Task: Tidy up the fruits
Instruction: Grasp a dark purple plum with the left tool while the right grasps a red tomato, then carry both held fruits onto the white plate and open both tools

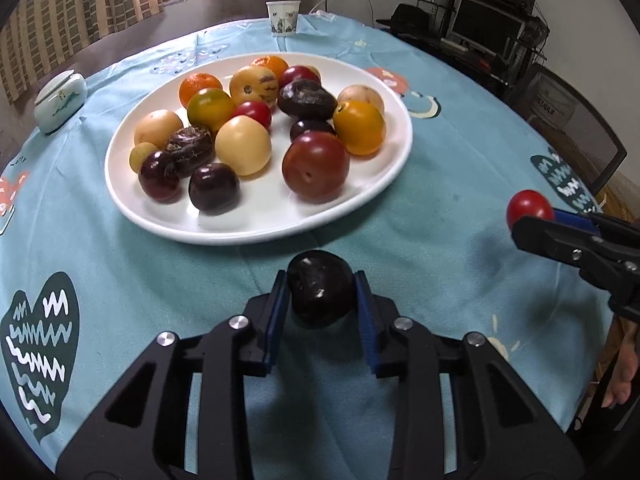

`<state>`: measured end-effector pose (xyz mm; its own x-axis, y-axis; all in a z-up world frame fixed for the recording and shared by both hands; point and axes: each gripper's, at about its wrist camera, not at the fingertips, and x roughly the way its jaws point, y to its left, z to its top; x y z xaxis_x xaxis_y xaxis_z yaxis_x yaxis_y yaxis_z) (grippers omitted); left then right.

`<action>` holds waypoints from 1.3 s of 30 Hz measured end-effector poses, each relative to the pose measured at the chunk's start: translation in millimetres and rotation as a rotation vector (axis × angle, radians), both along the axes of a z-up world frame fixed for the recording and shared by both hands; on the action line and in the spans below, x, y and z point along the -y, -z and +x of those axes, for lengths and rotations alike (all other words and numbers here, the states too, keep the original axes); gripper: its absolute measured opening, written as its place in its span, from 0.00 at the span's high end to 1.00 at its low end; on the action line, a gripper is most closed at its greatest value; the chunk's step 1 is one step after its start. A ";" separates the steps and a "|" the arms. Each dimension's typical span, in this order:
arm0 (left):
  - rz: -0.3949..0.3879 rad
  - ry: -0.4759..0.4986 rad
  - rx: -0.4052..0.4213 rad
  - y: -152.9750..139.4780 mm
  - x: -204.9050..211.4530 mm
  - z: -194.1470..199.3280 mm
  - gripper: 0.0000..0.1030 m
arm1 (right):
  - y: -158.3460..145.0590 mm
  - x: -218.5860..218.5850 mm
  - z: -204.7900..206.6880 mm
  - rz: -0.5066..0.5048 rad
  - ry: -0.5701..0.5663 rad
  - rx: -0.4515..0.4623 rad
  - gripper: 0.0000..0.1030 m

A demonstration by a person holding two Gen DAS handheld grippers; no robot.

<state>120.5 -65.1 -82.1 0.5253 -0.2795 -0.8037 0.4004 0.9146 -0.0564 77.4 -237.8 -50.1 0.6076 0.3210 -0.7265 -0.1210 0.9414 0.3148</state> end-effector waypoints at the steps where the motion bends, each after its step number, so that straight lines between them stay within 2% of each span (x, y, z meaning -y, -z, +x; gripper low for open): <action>1: 0.000 0.002 0.015 -3.1 -0.3 -2.8 0.68 | -0.8 -1.3 -0.1 -0.002 -0.002 0.000 0.69; 10: -0.087 -0.008 0.029 -32.4 -22.4 -24.4 0.68 | 1.1 -20.2 1.9 -0.012 -0.043 -0.025 0.69; 13: -0.101 -0.007 0.035 -43.2 -31.8 -20.5 0.68 | -5.3 -29.8 6.1 -0.028 -0.078 -0.021 0.69; 18: -0.062 -0.071 0.082 -74.2 -46.4 15.0 0.68 | -38.7 -42.5 31.9 -0.106 -0.113 0.057 0.69; 22: -0.067 -0.113 0.064 -91.6 -44.9 65.3 0.67 | -55.8 -50.0 81.1 -0.109 -0.114 0.067 0.69; 25: -0.077 -0.147 0.056 -89.1 -39.2 95.9 0.67 | -55.1 -56.5 123.3 -0.129 -0.103 0.053 0.69; 28: -0.114 -0.155 0.030 -77.0 -34.6 110.7 0.67 | -41.0 -50.4 151.7 -0.134 -0.051 0.028 0.69; 31: -0.112 -0.148 0.021 -62.9 -30.7 114.3 0.67 | -24.3 -42.5 157.4 -0.093 -0.039 0.013 0.69; 33: -0.119 -0.156 0.001 -56.3 -31.2 119.8 0.67 | -17.8 -41.2 159.6 -0.105 -0.034 0.008 0.69; 39: -0.116 -0.149 -0.004 -49.3 -26.5 120.2 0.67 | -18.1 -40.0 159.4 -0.090 -0.038 0.035 0.69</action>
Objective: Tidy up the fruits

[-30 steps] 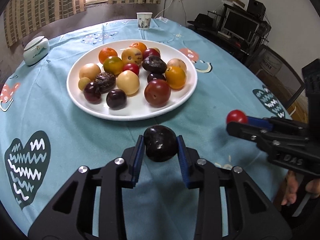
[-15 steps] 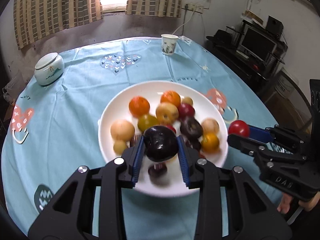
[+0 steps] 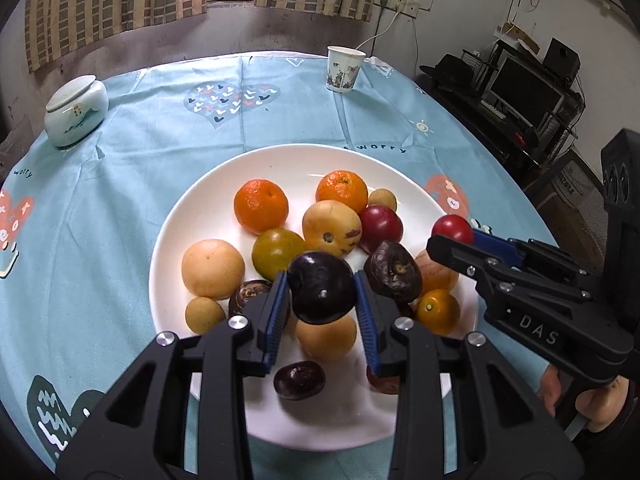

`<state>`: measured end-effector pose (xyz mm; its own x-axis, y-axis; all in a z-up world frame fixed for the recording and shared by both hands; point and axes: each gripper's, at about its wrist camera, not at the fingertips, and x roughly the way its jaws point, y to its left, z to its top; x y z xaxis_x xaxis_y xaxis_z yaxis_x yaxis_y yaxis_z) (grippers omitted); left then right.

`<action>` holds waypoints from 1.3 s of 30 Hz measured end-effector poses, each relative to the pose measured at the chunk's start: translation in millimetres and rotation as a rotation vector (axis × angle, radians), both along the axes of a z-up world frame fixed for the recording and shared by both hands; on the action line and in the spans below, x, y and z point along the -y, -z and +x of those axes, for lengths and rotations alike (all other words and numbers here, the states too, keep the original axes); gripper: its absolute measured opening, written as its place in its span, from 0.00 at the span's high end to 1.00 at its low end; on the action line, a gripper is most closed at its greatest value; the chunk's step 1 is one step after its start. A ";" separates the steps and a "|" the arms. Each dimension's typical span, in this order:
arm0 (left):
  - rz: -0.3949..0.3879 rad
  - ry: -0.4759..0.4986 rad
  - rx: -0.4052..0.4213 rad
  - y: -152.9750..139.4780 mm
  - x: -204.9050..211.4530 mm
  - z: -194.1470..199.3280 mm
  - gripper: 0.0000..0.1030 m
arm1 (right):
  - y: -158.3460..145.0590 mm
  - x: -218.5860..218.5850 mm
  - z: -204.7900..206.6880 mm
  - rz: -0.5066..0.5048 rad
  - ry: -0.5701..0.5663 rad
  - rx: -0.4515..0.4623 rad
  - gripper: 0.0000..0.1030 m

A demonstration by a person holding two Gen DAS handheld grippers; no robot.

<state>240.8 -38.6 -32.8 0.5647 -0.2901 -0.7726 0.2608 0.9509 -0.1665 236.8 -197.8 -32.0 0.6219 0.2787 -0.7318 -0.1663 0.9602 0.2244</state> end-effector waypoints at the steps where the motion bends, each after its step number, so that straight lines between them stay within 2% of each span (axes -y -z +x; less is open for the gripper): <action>1: -0.004 0.001 -0.006 1.4 0.5 0.9 0.67 | 0.3 0.0 1.1 0.004 0.000 0.001 0.69; 8: 0.002 0.003 -0.023 8.1 3.7 1.1 0.67 | 6.3 -1.8 10.3 0.001 0.013 -0.025 0.68; 9: 0.004 -0.001 -0.017 7.5 3.2 0.5 0.65 | 5.7 -1.8 10.2 0.002 0.015 -0.026 0.67; 10: 0.003 -0.004 -0.012 6.5 2.5 0.2 0.59 | 5.0 -1.6 9.7 0.004 0.015 -0.025 0.64; 11: -0.001 -0.014 0.000 4.6 0.9 -1.2 0.44 | 3.8 -1.1 8.6 0.002 0.021 -0.020 0.43; 12: -0.004 -0.029 0.015 2.0 -1.3 -2.6 0.38 | 1.0 0.1 6.5 -0.010 0.047 -0.001 0.35; 16: -0.015 -0.042 0.026 -2.3 -7.0 -6.3 0.34 | -5.0 3.9 0.6 -0.023 0.062 0.045 0.34; 19: -0.003 -0.051 0.019 -1.7 -10.4 -9.9 0.25 | -0.2 6.5 0.2 -0.028 0.065 0.018 0.34; 21: 0.007 -0.071 0.023 -3.8 -13.2 -14.3 0.12 | 1.1 8.3 -0.6 -0.045 0.078 0.015 0.34; 24: 0.013 -0.090 0.040 -9.1 -17.6 -20.3 0.06 | -1.8 11.5 -2.8 -0.121 0.135 0.062 0.33; 25: 0.024 -0.099 0.049 -10.5 -18.2 -22.7 0.05 | -2.9 12.1 -3.3 -0.150 0.152 0.078 0.17; 26: 0.035 -0.107 0.057 -11.4 -19.1 -24.6 0.04 | -4.0 12.8 -4.3 -0.170 0.169 0.094 0.06; 27: 0.045 -0.112 0.061 -11.8 -19.6 -26.6 0.04 | -5.2 14.2 -6.7 -0.180 0.184 0.116 0.01; 33: 0.057 -0.150 0.060 -14.4 -25.0 -42.8 0.04 | -17.3 16.6 -16.6 -0.218 0.231 0.229 0.01; 39: 0.070 -0.182 0.073 -17.7 -32.5 -89.0 0.04 | -19.2 12.1 -22.7 -0.247 0.224 0.294 0.01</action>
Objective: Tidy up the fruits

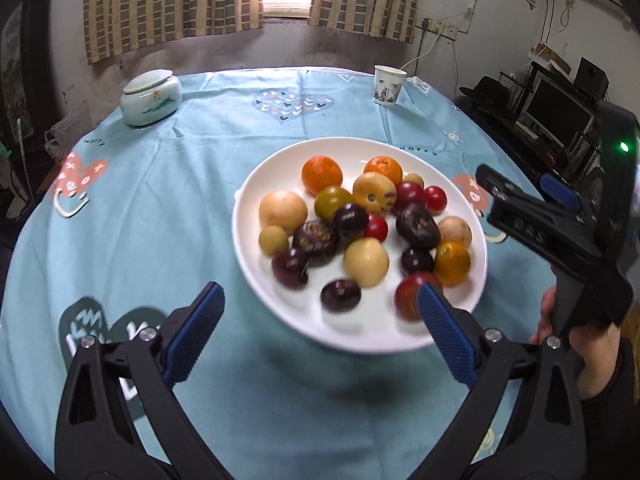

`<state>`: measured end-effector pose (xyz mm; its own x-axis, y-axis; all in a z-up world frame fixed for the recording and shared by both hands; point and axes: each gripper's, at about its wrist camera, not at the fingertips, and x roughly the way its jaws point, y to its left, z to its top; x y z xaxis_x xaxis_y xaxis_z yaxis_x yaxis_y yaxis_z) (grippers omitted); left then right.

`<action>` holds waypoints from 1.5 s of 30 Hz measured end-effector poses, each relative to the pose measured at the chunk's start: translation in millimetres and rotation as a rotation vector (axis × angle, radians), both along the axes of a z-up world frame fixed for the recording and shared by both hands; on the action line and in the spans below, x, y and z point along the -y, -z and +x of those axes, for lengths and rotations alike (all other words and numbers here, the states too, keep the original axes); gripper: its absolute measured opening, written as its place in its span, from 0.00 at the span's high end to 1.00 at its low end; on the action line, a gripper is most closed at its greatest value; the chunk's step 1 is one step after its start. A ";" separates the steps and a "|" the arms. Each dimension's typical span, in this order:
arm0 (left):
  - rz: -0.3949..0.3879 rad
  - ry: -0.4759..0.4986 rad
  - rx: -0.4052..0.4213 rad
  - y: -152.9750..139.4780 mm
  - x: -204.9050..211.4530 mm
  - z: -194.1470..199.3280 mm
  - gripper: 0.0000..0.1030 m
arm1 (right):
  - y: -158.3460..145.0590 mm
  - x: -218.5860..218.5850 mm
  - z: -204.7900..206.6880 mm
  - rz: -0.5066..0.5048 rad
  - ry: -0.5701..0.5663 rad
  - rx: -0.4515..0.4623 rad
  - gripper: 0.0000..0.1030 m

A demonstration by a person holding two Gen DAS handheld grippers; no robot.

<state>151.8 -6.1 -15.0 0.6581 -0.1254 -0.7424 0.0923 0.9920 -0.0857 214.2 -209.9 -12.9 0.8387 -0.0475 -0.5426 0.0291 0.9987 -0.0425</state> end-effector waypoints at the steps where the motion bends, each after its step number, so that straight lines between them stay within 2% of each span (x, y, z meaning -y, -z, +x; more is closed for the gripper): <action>1: 0.004 -0.005 0.000 -0.1 -2.4 -8.5 0.04 | 1.3 -1.8 -0.5 -0.001 -0.012 -0.007 0.01; 5: 0.016 -0.038 -0.011 0.7 -17.8 -38.4 0.04 | 5.6 -11.5 -10.8 -0.007 -0.050 -0.119 0.01; 10: 0.032 -0.073 -0.007 -0.5 -34.7 -61.5 0.04 | -1.4 -20.8 -62.6 0.027 -0.111 -0.209 0.01; 16: 0.027 -0.051 0.010 -6.5 -31.1 -82.9 0.04 | -0.6 -22.5 -127.3 0.088 -0.113 -0.254 0.01; 22: 0.034 -0.008 0.030 -11.1 -18.9 -105.0 0.04 | 1.8 -21.4 -162.2 0.119 -0.105 -0.258 0.01; 30: 0.044 0.013 0.037 -14.4 -10.7 -120.5 0.04 | 3.6 -21.8 -177.9 0.139 -0.118 -0.258 0.01; 45: 0.076 0.023 0.058 -15.4 -4.4 -115.4 0.03 | 7.6 -23.3 -171.2 0.153 -0.137 -0.276 0.01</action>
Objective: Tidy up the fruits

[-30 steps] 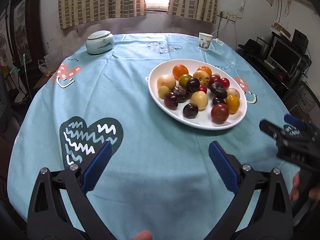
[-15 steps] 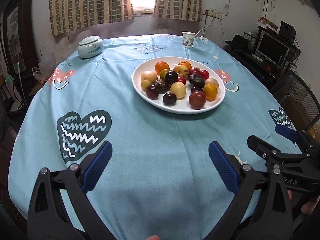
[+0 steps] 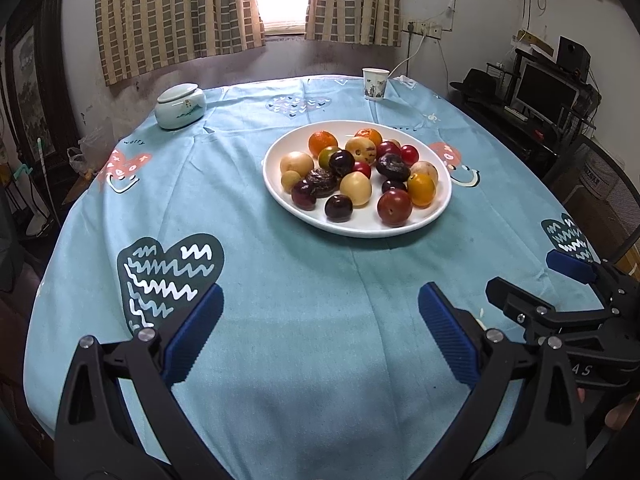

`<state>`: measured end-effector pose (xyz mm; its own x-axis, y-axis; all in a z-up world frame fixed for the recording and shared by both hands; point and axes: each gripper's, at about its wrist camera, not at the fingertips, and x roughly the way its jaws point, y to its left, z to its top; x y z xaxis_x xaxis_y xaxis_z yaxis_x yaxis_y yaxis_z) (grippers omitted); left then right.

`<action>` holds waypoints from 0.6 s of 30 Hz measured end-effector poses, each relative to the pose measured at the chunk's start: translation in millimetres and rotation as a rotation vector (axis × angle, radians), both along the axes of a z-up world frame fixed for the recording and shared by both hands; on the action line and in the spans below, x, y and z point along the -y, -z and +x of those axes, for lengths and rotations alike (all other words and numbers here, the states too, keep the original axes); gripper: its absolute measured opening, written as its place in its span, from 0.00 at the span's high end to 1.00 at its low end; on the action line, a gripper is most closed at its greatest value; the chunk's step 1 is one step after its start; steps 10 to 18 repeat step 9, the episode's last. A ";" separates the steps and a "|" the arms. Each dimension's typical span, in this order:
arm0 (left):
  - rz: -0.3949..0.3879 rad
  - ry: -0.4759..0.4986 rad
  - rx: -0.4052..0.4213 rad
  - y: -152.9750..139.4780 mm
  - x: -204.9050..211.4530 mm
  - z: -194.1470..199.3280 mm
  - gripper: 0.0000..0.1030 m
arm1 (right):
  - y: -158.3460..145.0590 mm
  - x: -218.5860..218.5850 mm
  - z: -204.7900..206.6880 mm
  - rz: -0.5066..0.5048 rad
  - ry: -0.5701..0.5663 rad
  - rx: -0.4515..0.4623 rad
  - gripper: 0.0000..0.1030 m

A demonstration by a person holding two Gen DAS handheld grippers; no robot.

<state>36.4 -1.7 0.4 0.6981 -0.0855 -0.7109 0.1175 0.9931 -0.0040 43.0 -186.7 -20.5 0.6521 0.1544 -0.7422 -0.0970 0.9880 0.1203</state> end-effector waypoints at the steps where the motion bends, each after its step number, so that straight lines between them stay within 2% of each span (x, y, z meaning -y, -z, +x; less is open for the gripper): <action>1: -0.002 0.004 -0.004 0.7 -0.1 0.7 0.03 | 0.1 -0.3 0.2 0.001 -0.001 0.000 0.01; 18: -0.009 -0.002 -0.019 3.4 -2.8 3.2 0.03 | 0.4 -1.9 0.6 0.003 -0.005 -0.004 0.01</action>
